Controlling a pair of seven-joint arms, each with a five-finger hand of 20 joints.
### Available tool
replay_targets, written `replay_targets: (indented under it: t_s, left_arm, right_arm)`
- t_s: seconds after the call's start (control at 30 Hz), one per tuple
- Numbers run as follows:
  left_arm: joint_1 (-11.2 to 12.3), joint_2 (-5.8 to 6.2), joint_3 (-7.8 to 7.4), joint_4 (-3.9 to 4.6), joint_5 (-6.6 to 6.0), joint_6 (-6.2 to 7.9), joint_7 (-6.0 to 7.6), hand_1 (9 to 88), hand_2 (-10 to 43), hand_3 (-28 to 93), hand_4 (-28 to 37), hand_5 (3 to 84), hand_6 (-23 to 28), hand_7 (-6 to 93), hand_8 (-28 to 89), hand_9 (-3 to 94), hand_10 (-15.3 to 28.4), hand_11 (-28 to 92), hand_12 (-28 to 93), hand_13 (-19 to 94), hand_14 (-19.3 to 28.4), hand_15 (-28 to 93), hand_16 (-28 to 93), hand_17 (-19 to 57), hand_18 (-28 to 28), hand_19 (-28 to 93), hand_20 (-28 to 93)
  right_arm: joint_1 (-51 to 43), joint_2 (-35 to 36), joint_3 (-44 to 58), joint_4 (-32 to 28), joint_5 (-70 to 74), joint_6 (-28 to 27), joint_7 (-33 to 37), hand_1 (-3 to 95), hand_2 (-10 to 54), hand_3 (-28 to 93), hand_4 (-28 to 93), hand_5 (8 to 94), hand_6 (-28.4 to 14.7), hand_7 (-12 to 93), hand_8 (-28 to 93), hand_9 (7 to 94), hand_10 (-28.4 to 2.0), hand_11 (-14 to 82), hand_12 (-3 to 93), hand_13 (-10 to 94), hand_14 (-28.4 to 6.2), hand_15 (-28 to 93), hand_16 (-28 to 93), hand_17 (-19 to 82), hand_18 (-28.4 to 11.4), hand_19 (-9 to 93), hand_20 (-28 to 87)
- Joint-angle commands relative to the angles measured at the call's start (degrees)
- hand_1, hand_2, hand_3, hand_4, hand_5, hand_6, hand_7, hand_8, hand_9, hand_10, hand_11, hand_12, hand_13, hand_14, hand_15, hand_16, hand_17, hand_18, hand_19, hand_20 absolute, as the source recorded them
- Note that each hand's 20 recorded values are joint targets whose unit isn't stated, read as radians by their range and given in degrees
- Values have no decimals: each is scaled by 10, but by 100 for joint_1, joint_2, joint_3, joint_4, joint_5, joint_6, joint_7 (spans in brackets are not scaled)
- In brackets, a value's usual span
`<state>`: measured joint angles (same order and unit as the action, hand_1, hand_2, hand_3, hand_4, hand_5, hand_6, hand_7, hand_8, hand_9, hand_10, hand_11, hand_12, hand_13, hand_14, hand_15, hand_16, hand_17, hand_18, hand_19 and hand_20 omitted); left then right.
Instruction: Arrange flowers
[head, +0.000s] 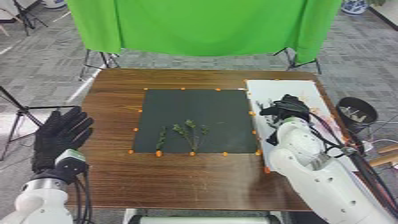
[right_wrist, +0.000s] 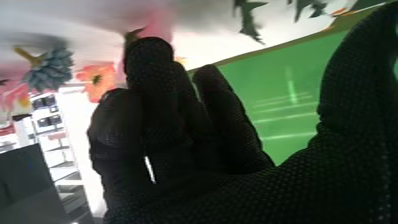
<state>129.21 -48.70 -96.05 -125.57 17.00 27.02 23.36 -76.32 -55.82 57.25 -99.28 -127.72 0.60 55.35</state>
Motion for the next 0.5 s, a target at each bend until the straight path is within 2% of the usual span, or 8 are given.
replay_targets:
  t_s: [0.03, 0.17, 0.3, 0.33, 0.37, 0.43, 0.5]
  left_arm:
    - [52, -88, -37, 10, -22, -48, -115, 275, 160, 696, -283, 484, 112, 140, -84, 391, 171, 237, 101, 273, 175, 416, -101, -67, 164, 431, 59]
    - [8, -107, 13, 22, -41, -61, -165, 276, 160, 696, -283, 484, 112, 140, -84, 392, 171, 237, 100, 274, 175, 417, -101, -67, 164, 431, 59]
    - [3, -118, 9, 26, -23, -97, -223, 276, 161, 695, -283, 485, 113, 139, -84, 392, 171, 238, 100, 274, 176, 417, -102, -68, 164, 431, 59]
    - [16, -114, 11, 32, -90, -131, -190, 276, 161, 696, -283, 484, 113, 140, -84, 392, 171, 238, 100, 273, 176, 418, -102, -68, 164, 432, 60]
    - [6, -119, 8, 36, -144, -146, -190, 276, 161, 696, -283, 484, 113, 139, -84, 392, 172, 238, 100, 273, 176, 418, -102, -68, 164, 432, 60]
    - [-1, -116, -5, 46, -179, -161, -170, 276, 161, 696, -283, 484, 113, 139, -84, 392, 171, 238, 100, 273, 176, 417, -102, -68, 164, 432, 60]
    - [1, -115, -30, 49, -185, -158, -153, 275, 161, 697, -283, 484, 113, 139, -83, 391, 171, 237, 100, 273, 176, 418, -102, -68, 164, 432, 60]
  right_arm:
    - [262, -180, -66, 238, 288, -709, 4, 257, -95, 680, -283, 507, -123, 74, -87, 489, -228, 110, 148, 612, -173, 625, 196, 373, -263, 923, 265]
    - [395, -225, -242, 515, 307, -698, 19, 289, -95, 689, -282, 537, -115, 82, -91, 513, -212, 115, 145, 620, -168, 621, 193, 373, -262, 922, 266]
    - [357, -253, -361, 650, 240, -652, -107, 405, -95, 720, -281, 652, -58, 151, -110, 669, -169, 169, 162, 692, -130, 592, 222, 386, -247, 919, 283]
    - [338, -237, -404, 664, 250, -617, -141, 433, -95, 736, -280, 680, -43, 176, -115, 695, -160, 184, 170, 705, -123, 588, 229, 391, -243, 919, 287]
    - [306, -241, -409, 663, 273, -658, -136, 467, -95, 723, -281, 698, -38, 202, -72, 714, -156, 196, 179, 711, -120, 584, 235, 393, -242, 918, 294]
    - [234, -252, -423, 687, 194, -667, -143, 569, -95, 658, -282, 730, -33, 260, 17, 770, -129, 140, 282, 728, -99, 547, 313, 400, -237, 911, 312]
    - [193, -259, -434, 703, 273, -537, -85, 609, -95, 645, -281, 746, -24, 319, 53, 811, -117, 93, 355, 738, -86, 523, 358, 404, -234, 908, 322]
